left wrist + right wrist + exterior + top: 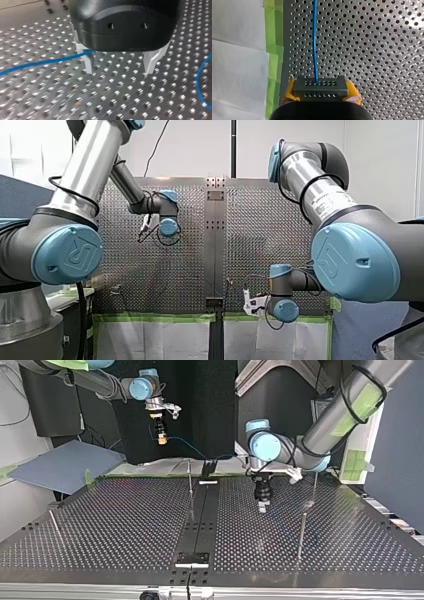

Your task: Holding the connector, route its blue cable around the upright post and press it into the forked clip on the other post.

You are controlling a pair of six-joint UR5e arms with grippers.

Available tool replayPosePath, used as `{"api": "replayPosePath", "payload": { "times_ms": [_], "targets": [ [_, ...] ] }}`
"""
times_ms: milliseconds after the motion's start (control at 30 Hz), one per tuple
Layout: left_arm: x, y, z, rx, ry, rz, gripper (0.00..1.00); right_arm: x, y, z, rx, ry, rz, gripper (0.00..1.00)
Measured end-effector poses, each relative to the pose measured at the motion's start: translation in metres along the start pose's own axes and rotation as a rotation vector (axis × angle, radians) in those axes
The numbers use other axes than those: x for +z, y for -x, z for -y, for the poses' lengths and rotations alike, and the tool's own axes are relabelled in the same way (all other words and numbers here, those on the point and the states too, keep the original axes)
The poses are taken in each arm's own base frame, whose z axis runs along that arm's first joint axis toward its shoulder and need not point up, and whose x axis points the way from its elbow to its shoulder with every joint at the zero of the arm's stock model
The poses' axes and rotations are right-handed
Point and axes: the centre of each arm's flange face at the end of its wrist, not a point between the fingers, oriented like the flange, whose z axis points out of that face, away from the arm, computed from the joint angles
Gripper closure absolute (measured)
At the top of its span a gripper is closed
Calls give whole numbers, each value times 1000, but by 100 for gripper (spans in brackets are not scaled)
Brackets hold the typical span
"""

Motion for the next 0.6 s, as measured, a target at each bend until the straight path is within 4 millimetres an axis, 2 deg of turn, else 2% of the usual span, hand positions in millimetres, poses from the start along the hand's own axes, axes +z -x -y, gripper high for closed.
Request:
{"api": "replayPosePath", "payload": {
  "times_ms": [267, 400, 600],
  "targets": [
    [-1, -33, 19, 29, -38, -55, 2, 0, 0, -2, 2, 3, 2, 100],
    [-9, -54, 29, 47, -65, -84, 2, 2, 0, -5, 3, 10, 0, 100],
    [-25, -73, 37, 58, -93, -97, 2, 3, -1, -7, 4, 14, -2, 100]
  ]
}}
